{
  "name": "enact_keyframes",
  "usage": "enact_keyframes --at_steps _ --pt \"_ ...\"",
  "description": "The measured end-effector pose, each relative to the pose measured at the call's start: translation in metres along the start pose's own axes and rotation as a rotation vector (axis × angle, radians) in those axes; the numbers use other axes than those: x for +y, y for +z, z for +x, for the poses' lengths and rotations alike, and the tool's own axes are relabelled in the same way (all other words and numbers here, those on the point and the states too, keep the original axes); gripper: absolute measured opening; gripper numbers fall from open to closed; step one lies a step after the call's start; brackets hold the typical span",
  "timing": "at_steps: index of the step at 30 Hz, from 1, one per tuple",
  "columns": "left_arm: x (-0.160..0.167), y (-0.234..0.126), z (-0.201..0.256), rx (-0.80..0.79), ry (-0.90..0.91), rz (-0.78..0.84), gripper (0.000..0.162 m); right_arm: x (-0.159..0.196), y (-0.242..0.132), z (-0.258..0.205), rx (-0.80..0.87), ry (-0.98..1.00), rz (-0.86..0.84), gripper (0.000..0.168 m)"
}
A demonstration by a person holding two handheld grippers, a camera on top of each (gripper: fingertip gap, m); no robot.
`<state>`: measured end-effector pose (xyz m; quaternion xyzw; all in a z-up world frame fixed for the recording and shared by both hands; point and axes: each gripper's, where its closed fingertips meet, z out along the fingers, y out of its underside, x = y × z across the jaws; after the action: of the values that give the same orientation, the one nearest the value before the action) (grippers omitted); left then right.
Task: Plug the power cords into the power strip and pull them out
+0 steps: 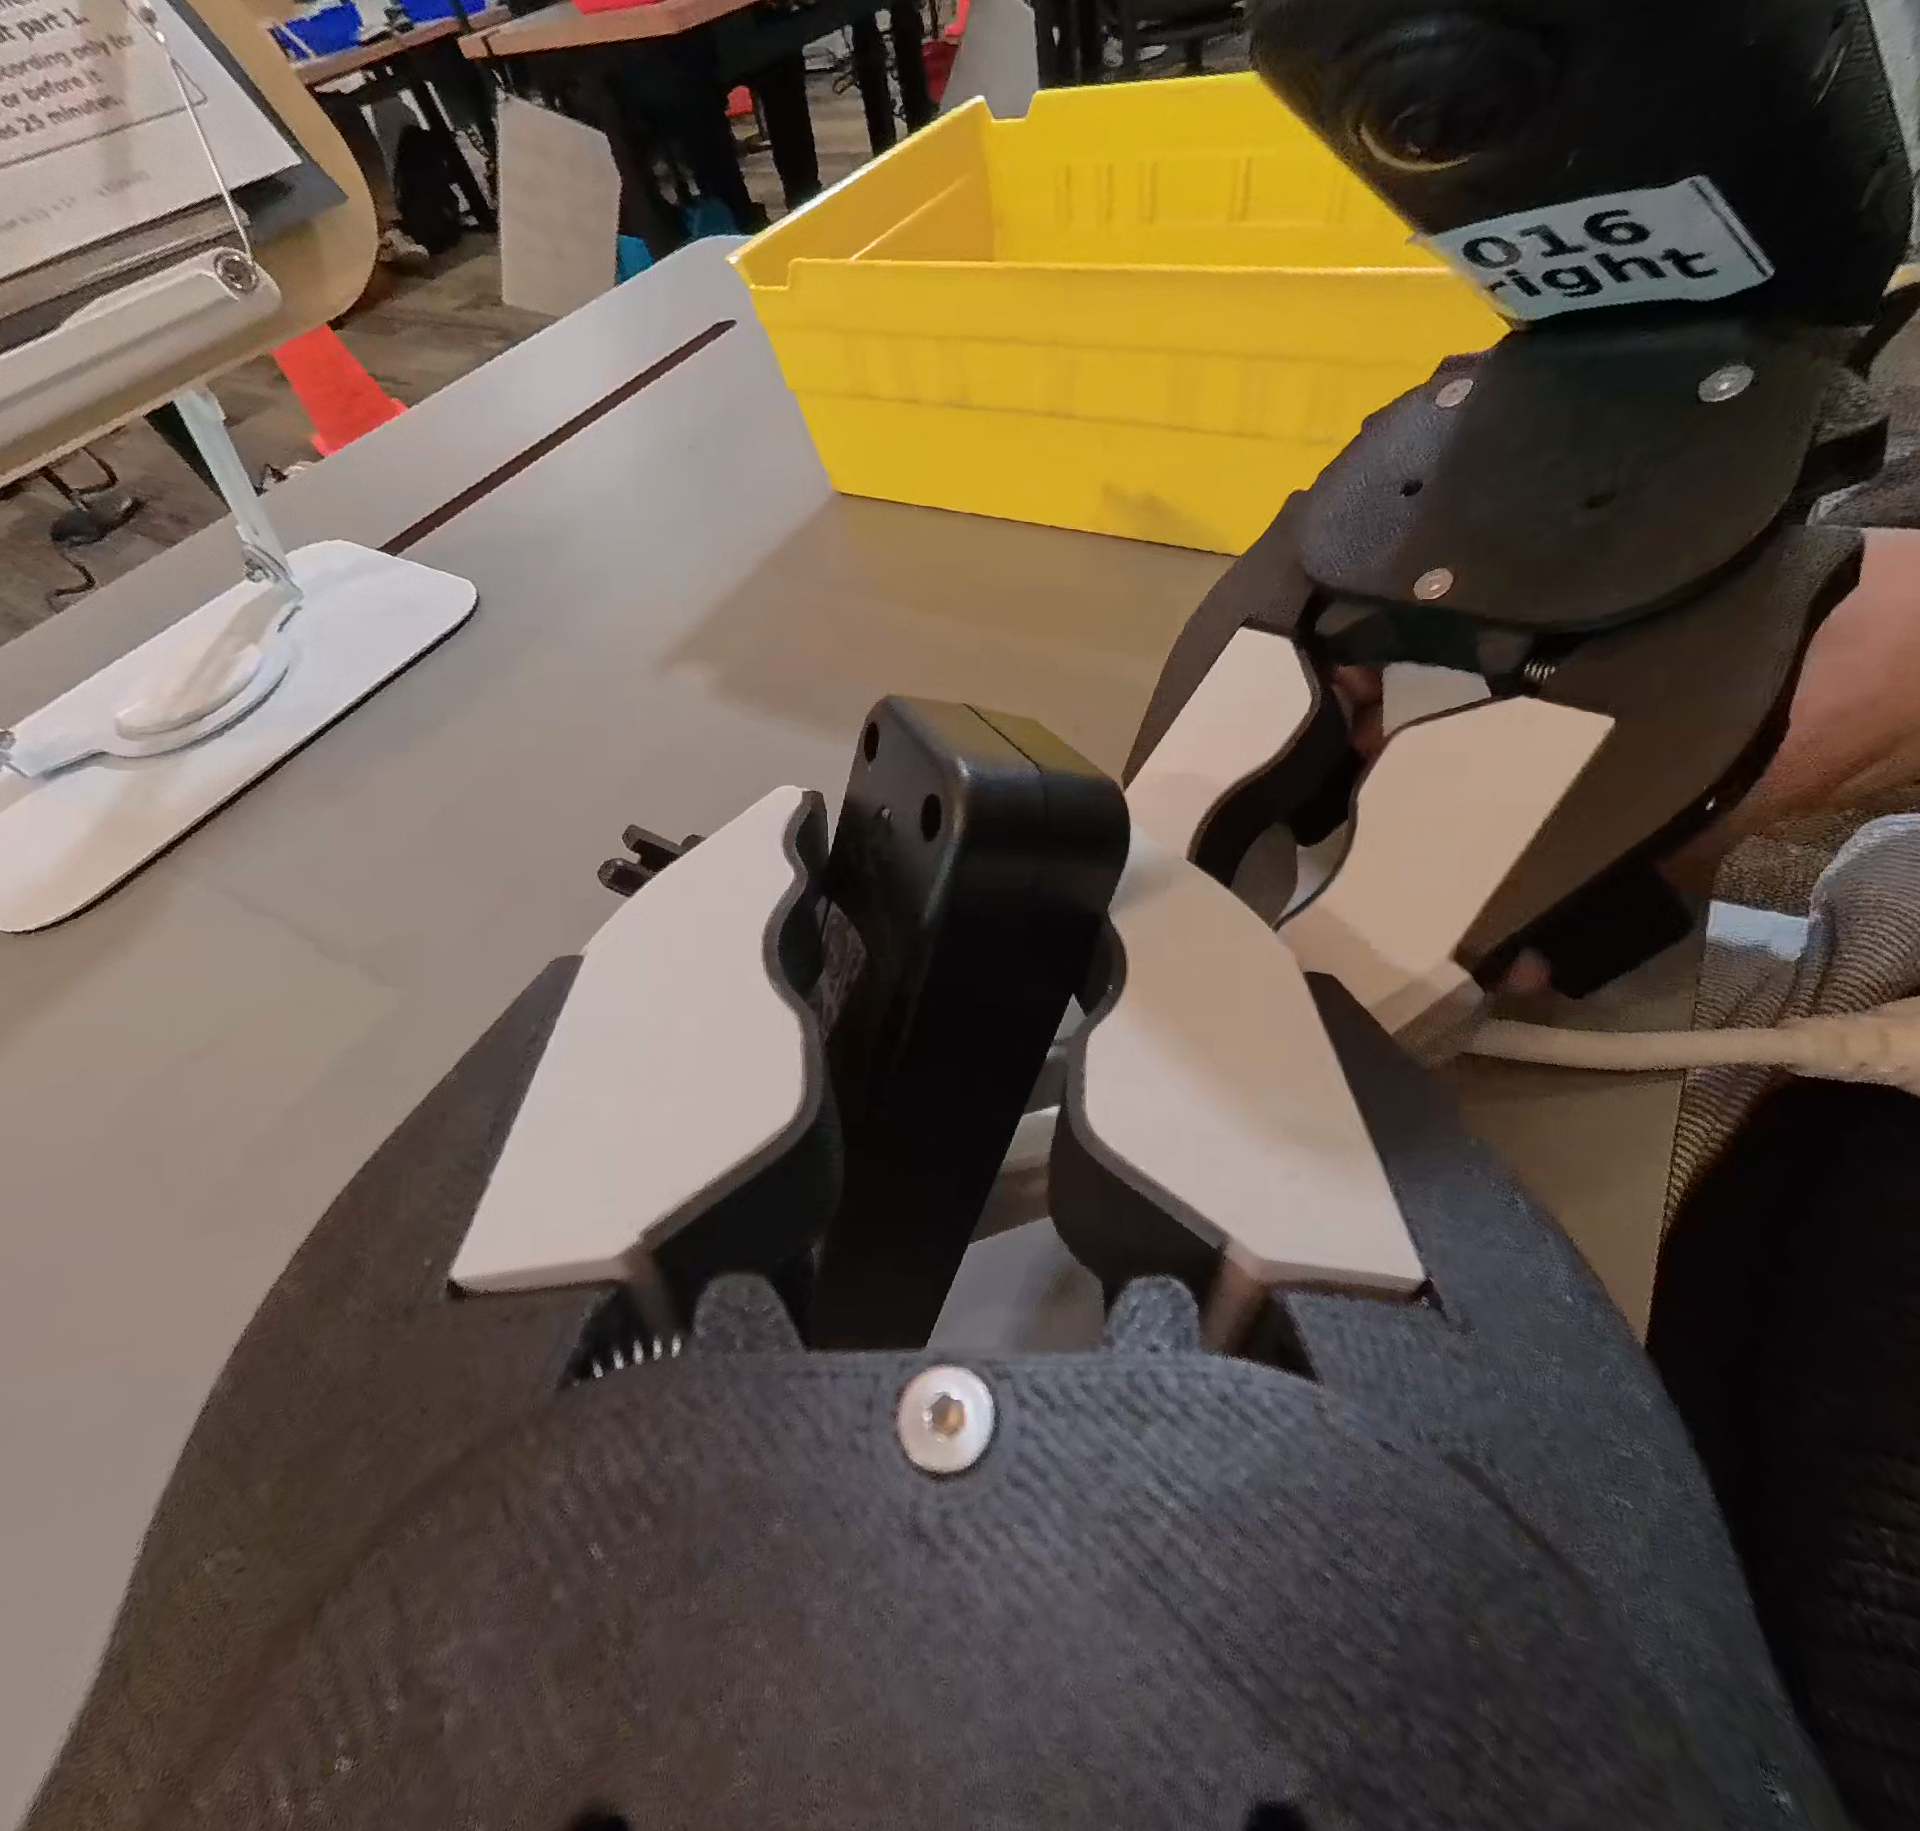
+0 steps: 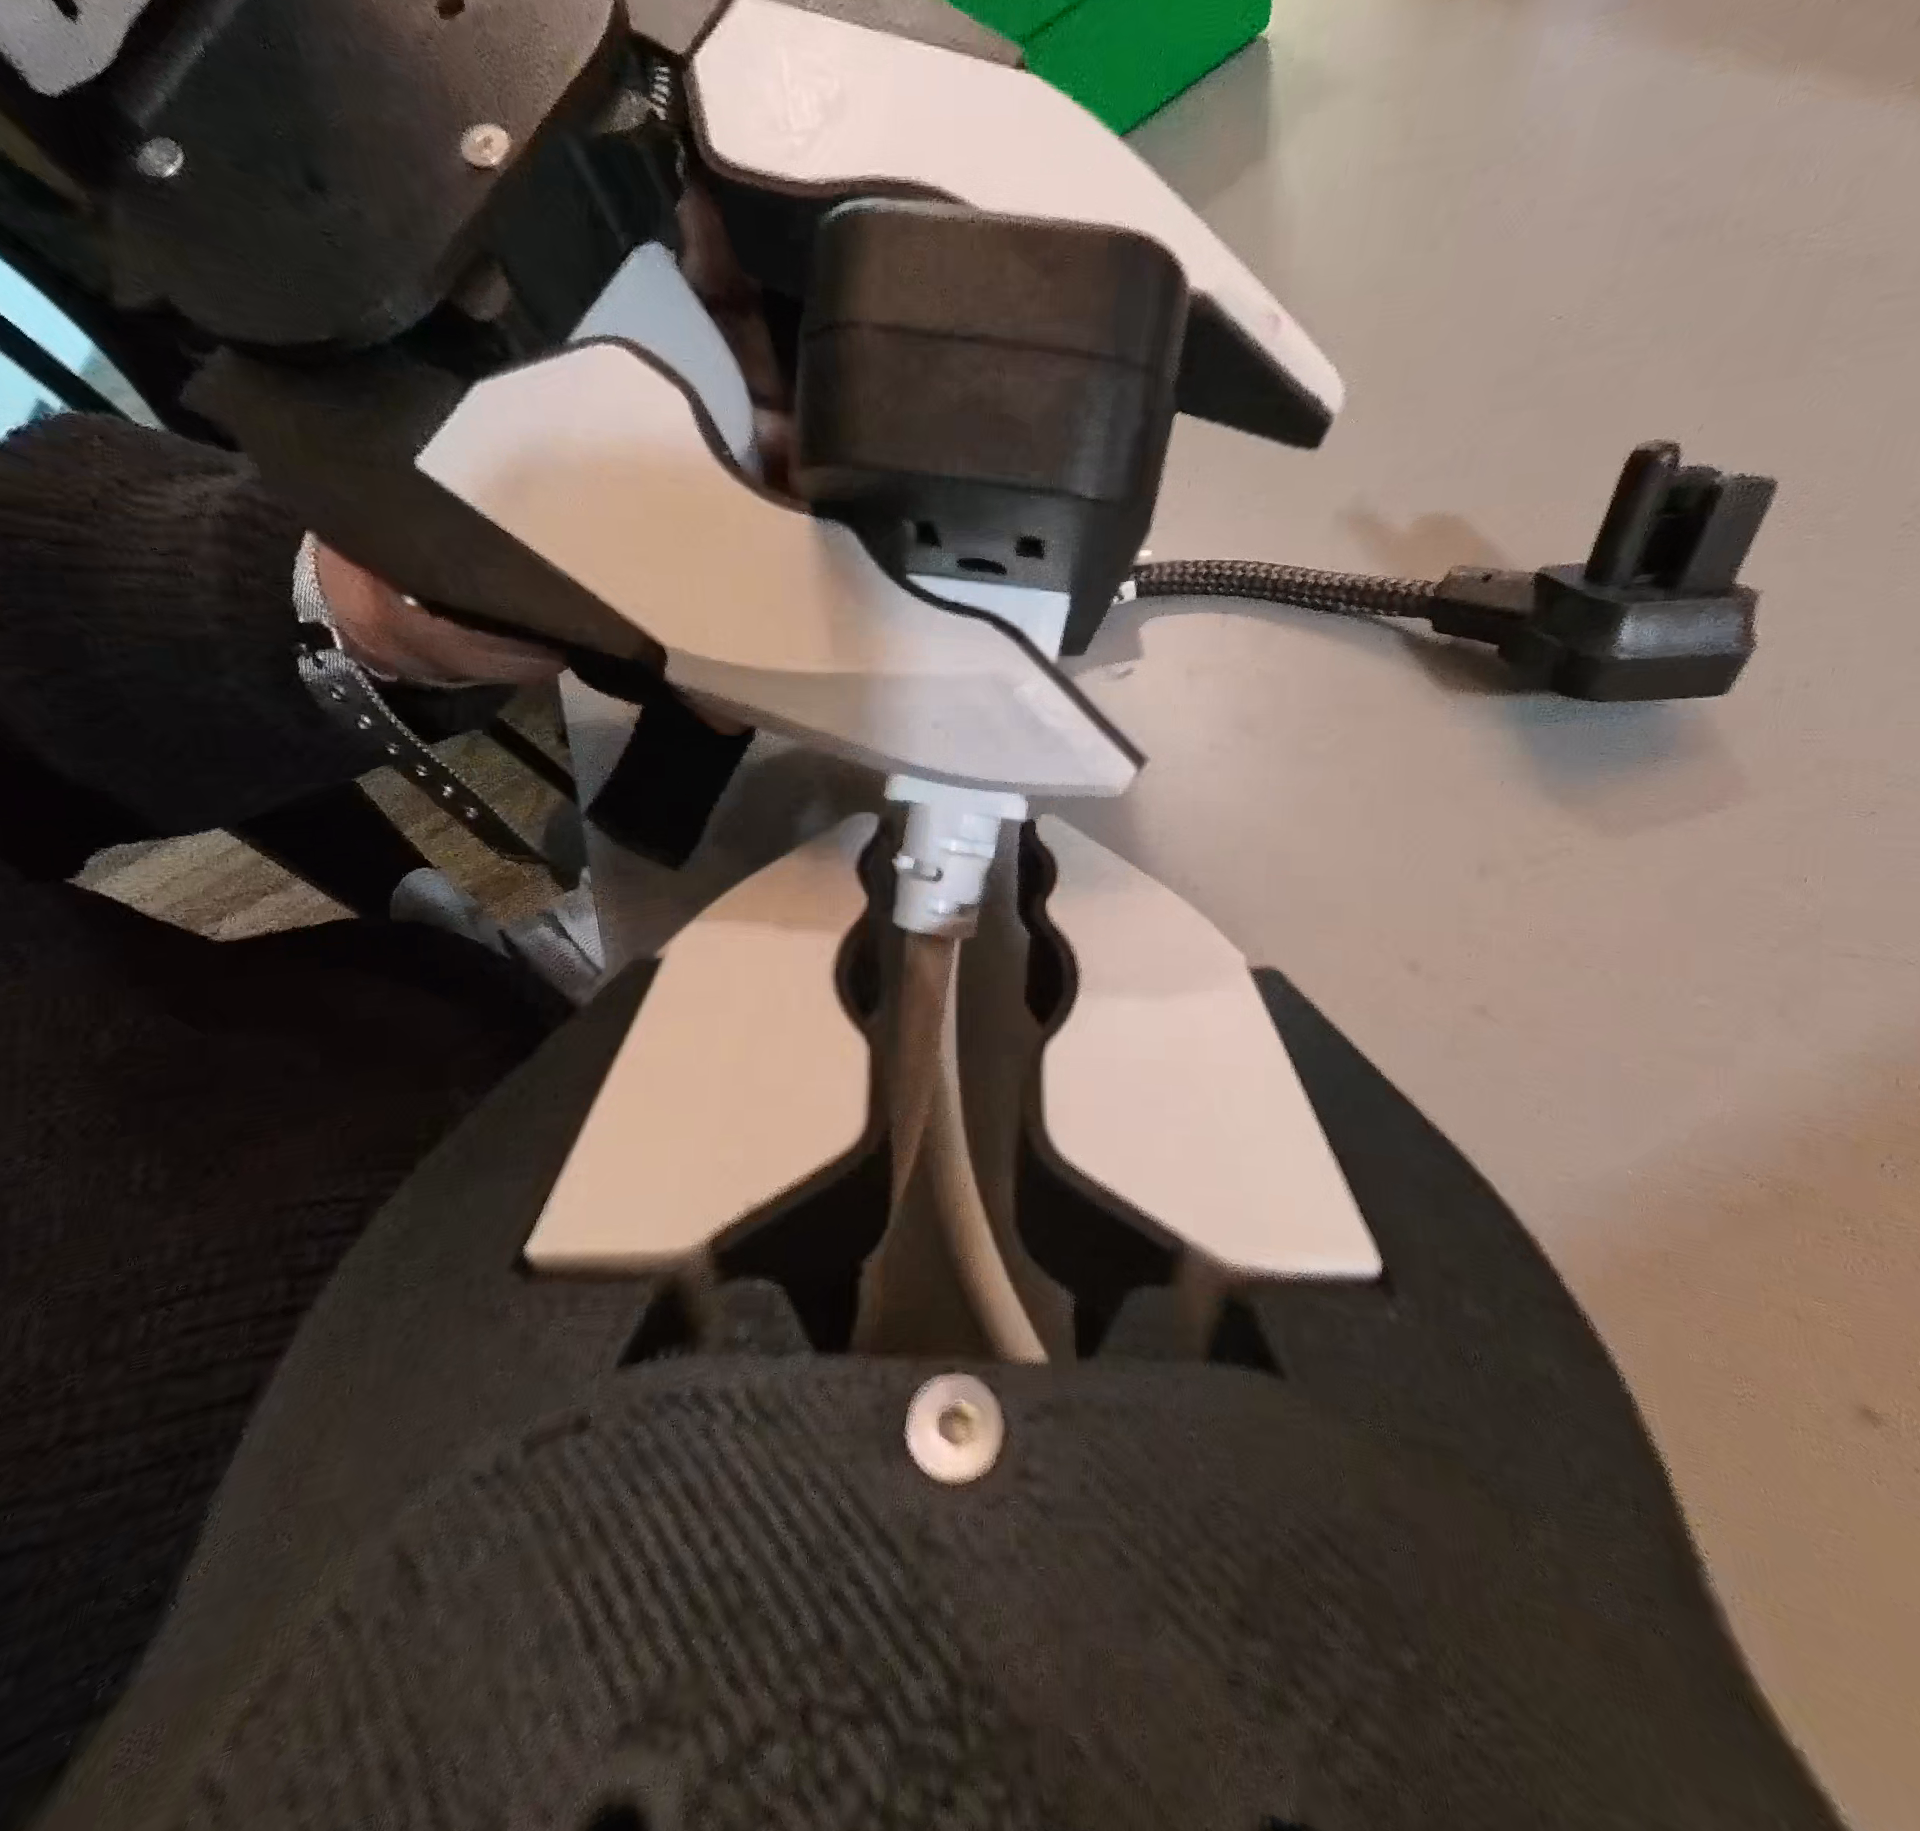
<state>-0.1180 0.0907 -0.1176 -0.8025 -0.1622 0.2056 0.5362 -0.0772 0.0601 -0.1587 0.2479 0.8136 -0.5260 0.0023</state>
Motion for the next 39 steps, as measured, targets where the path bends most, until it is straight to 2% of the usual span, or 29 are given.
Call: enact_keyframes --at_steps 3,5,9,12,15,19,26,28,31,33,39 --pt "0.000 -0.003 0.002 0.047 -0.026 0.010 0.054 -0.002 -0.003 -0.002 -0.036 0.011 0.012 0.019" --pt "0.000 -0.005 0.005 0.118 -0.107 0.028 0.067 -0.005 -0.006 -0.003 -0.048 0.022 0.034 0.017" --pt "-0.030 -0.026 -0.007 0.256 -0.387 0.279 0.087 -0.005 -0.013 0.003 -0.024 0.004 0.034 0.017" --pt "-0.041 -0.044 -0.037 0.212 -0.512 0.448 0.116 -0.010 -0.020 0.007 -0.046 0.052 0.080 0.016" --pt "-0.036 -0.045 -0.055 0.095 -0.454 0.440 0.147 -0.020 -0.029 0.010 -0.087 0.119 0.154 0.016" --pt "-0.033 -0.038 -0.045 -0.003 -0.194 0.363 0.147 -0.030 -0.039 0.016 -0.131 0.209 0.235 0.016" --pt "-0.017 -0.019 -0.023 0.043 -0.108 0.243 0.135 -0.032 -0.043 0.020 -0.141 0.244 0.262 0.016" --pt "-0.017 -0.019 -0.021 0.036 -0.083 0.241 0.127 -0.033 -0.044 0.021 -0.163 0.281 0.279 0.016" --pt "-0.017 -0.022 -0.024 0.000 -0.034 0.251 0.095 -0.033 -0.044 0.021 -0.178 0.294 0.278 0.016" --pt "-0.019 -0.025 -0.024 -0.003 -0.013 0.268 0.082 -0.031 -0.042 0.019 -0.176 0.278 0.259 0.016" --pt "-0.022 -0.030 -0.029 0.000 -0.057 0.299 0.074 -0.026 -0.038 0.015 -0.177 0.253 0.225 0.016"
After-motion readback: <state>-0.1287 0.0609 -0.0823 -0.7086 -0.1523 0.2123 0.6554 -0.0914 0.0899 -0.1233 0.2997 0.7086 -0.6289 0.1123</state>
